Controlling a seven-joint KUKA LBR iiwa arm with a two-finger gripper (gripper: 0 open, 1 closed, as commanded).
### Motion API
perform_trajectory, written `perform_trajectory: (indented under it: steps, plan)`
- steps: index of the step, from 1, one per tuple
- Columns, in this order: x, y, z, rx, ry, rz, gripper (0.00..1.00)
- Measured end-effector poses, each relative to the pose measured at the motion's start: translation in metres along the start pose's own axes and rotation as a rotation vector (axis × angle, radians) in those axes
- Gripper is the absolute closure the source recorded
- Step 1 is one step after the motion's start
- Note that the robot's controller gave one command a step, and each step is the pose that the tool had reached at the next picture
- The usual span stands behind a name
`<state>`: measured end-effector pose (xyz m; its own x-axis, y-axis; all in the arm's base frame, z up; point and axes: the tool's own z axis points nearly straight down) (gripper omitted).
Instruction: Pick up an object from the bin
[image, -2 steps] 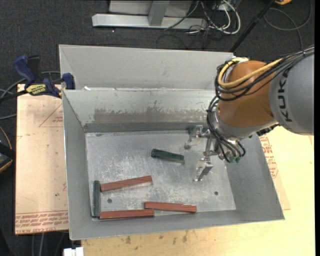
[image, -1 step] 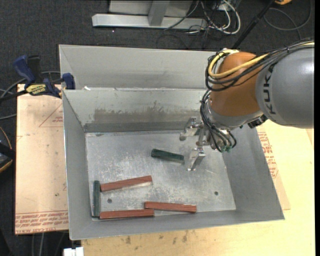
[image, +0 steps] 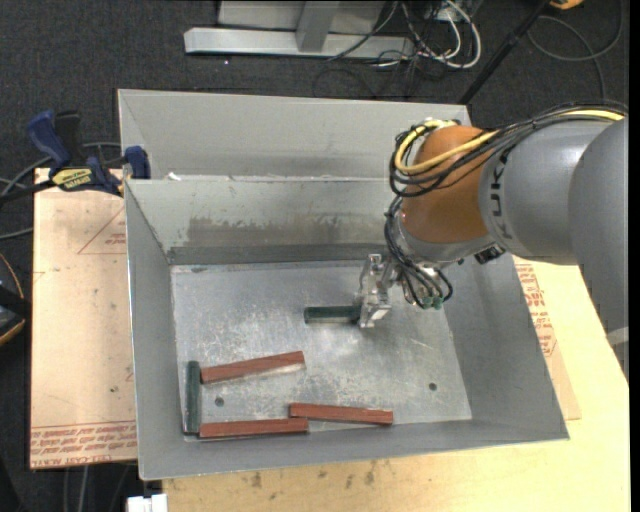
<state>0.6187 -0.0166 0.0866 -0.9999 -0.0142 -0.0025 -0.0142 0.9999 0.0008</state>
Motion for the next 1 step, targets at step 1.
perform_trajectory:
  steps: [1]
  plan:
    - [0.0,0.0001,0.0,0.0,0.0,-0.001,1.0]
